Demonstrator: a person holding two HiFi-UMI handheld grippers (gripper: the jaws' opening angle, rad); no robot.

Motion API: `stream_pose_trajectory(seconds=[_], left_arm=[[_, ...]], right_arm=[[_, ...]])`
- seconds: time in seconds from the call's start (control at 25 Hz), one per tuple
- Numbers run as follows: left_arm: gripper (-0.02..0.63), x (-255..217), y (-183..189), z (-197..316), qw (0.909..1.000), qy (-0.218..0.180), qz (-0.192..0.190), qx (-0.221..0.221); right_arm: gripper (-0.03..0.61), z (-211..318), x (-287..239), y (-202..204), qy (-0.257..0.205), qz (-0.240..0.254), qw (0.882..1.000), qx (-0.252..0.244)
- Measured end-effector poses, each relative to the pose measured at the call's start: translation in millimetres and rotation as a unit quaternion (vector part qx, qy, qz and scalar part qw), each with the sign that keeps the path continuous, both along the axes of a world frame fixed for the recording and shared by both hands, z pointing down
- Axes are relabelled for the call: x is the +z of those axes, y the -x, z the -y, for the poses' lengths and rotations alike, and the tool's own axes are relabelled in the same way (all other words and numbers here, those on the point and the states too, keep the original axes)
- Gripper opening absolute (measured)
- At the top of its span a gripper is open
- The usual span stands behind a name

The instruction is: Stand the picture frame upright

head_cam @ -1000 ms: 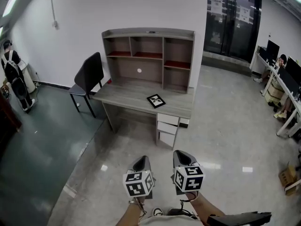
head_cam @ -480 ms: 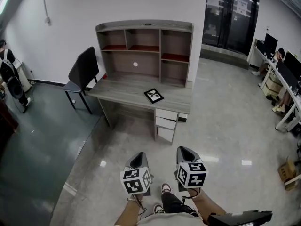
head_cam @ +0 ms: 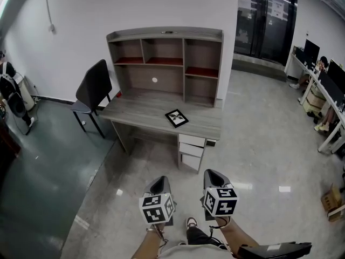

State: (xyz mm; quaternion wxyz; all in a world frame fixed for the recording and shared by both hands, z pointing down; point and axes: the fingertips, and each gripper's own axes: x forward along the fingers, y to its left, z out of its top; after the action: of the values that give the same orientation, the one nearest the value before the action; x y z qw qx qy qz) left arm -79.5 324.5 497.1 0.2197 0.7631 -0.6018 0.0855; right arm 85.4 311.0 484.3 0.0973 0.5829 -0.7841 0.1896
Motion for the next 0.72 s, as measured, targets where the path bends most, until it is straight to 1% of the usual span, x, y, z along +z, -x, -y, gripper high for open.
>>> stream_pose_trajectory(seconds=[0.36,0.72], left_arm=[[0.012,0.9,-9.3,63.4,1.0,-0.001,0.006,0.003],[0.012,-2.6,-21.3,124.4,0.9999,-0.003,0.011,-0.004]], right_arm=[[0.032,66.7,-4.8,-1.4,-0.005,0.001,1.0,-0.007],[0.032,131.2,-11.1,-15.0,-0.01,0.0,1.0,-0.014]])
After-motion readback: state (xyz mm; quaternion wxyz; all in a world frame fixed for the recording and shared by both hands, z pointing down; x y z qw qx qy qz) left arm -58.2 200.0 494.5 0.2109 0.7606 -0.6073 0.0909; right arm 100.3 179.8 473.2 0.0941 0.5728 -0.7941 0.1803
